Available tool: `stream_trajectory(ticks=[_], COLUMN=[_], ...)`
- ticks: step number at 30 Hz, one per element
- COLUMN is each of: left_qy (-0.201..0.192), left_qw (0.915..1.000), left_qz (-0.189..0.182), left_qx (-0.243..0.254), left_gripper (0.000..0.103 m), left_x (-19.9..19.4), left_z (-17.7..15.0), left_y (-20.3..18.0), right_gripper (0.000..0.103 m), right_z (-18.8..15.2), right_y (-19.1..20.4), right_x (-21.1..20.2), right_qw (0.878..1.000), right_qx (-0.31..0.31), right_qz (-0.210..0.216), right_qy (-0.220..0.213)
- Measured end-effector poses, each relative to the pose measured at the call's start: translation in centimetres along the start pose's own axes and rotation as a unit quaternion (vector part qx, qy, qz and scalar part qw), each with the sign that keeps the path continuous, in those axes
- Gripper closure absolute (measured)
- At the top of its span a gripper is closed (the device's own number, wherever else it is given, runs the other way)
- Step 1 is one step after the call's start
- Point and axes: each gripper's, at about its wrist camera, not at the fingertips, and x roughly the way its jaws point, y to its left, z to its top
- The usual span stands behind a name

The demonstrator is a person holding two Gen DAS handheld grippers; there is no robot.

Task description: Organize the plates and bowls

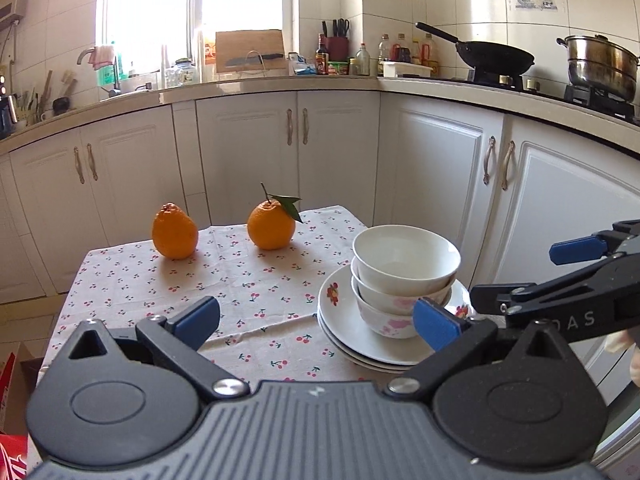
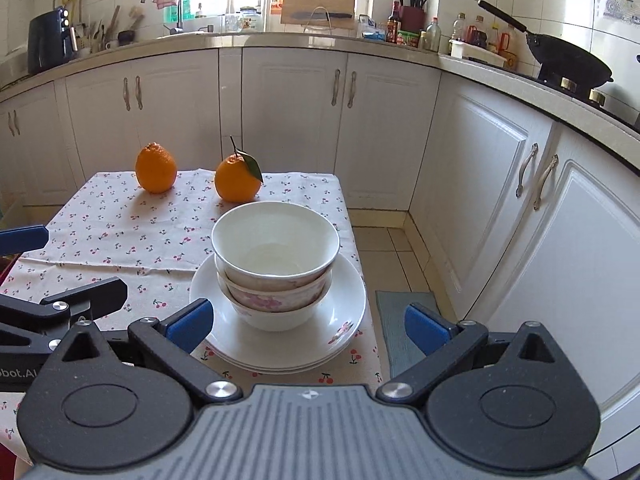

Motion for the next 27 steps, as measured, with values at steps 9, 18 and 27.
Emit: stream_trajectory(ticks=[9, 18, 27], left_qy=[0.012, 0.016, 0.016], left_qw=[0.9991, 0.9985, 0.9982], left_qz=[0.034, 0.045, 0.047], left_qx=[-0.022, -0.028, -0.034], left_gripper=[0.001, 0.001, 0.001], left_x=[-0.14, -0.01, -0.05], left_z=[0.14, -0.02, 0.0], left_y=[0.78, 0.81, 0.88], right_gripper=[0.0, 0.0, 0.0], right_z=[0.1, -0.07, -0.21], right_y=[0.79, 0.8, 0.95], right_x=[-0.36, -0.19, -0.45], right_qw=[1.0, 1.0, 1.0], right_qx=[0.0, 0.006, 0.005], right_qz=[-0.007, -0.008, -0.012], right_qy=[-0.007, -0.005, -0.009])
